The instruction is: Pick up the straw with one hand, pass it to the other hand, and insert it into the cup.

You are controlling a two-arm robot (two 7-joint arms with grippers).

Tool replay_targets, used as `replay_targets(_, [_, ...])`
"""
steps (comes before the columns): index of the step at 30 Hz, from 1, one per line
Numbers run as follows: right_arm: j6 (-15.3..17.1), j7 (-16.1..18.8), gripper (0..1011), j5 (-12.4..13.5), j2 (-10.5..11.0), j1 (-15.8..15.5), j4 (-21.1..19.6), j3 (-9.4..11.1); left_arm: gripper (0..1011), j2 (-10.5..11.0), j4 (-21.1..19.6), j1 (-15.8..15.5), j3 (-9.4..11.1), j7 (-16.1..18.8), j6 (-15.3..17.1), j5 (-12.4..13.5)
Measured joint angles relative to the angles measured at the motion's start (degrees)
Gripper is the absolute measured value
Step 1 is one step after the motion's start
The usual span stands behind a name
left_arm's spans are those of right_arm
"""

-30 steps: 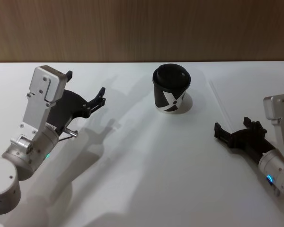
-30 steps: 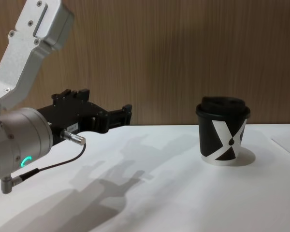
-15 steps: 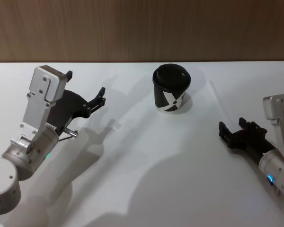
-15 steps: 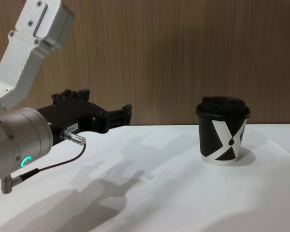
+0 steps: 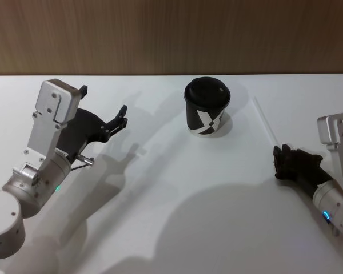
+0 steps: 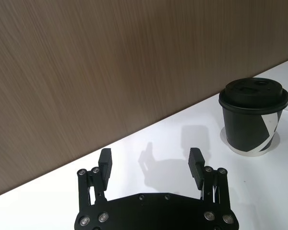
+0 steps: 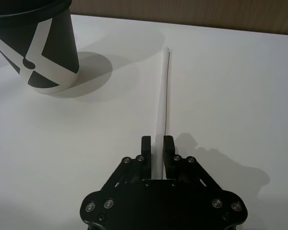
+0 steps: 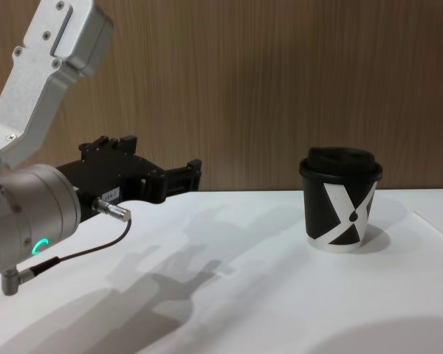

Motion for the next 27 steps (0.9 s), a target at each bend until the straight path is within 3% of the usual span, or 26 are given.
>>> replay_targets(7, [0.0,0.0,35,0.0,0.0,0.0,0.0,0.0,1003,0.0,0.0,0.0,0.0,0.0,0.0,0.0])
replay_targets(19, [-0.2,0.0,0,-0.3,0.0,-0.1,0.0,0.1,1002,0.0,0.0,0.0,0.0,0.0,0.0,0.0])
replay_targets(27, [-3.2,-0.4,0,-2.2,0.5,-0.6,-0.2,0.2,1003,0.0,0.0,0.0,0.0,0.0,0.0,0.0])
